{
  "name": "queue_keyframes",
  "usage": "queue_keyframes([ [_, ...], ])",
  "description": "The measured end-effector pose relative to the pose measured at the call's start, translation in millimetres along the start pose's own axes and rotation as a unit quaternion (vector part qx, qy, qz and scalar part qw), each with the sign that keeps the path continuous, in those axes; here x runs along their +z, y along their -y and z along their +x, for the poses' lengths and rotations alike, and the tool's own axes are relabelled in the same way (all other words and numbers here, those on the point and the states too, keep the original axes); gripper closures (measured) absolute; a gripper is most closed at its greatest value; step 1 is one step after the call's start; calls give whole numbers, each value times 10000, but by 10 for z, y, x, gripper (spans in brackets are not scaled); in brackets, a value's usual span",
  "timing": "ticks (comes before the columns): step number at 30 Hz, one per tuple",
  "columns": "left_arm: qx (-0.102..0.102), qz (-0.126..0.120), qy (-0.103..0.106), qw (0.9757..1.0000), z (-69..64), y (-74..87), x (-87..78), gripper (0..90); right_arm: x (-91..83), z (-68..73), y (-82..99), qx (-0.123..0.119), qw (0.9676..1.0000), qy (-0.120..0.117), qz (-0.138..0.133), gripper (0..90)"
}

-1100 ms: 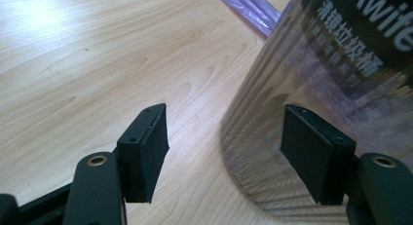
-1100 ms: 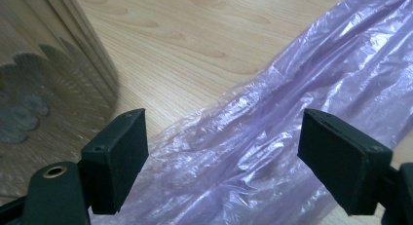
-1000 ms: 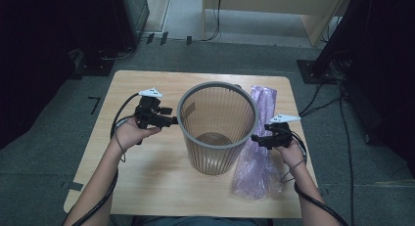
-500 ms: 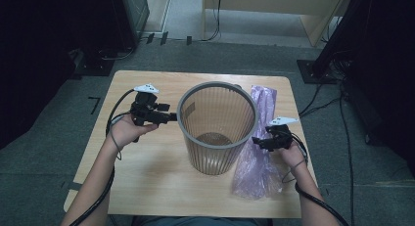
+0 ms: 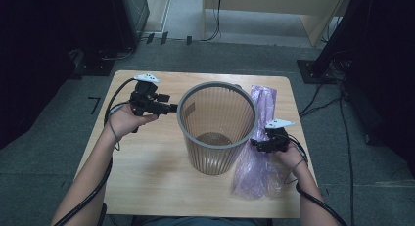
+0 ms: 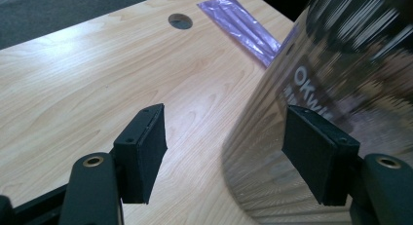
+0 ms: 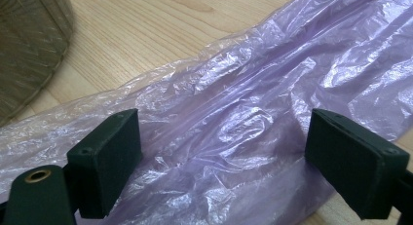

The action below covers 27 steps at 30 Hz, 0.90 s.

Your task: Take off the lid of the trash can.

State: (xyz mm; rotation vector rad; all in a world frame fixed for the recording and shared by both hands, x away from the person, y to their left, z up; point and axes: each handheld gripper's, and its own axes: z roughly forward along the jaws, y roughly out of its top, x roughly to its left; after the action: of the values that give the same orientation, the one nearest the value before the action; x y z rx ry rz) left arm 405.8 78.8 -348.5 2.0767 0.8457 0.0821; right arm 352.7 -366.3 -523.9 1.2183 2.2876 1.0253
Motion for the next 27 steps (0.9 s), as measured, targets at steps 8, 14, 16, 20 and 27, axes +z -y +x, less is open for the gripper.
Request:
queue_keyframes([
  [8,-70,-21,212,9997,-18,-190,-106,318,-1,-1,0,-1,10000,-2,5,128],
  [14,39,60,81,9999,-58,-334,-154,314,-1,-1,0,0,10000,-4,5,128],
  [16,91,33,54,9999,-87,-394,-178,314,-1,-1,0,0,10000,-6,5,128],
  [20,175,-5,3,9998,-128,-503,-210,314,-1,0,0,1,10000,-5,5,127],
  [27,219,-73,-11,9997,-161,-627,-270,295,-1,-1,-1,-3,10000,-4,11,127],
])
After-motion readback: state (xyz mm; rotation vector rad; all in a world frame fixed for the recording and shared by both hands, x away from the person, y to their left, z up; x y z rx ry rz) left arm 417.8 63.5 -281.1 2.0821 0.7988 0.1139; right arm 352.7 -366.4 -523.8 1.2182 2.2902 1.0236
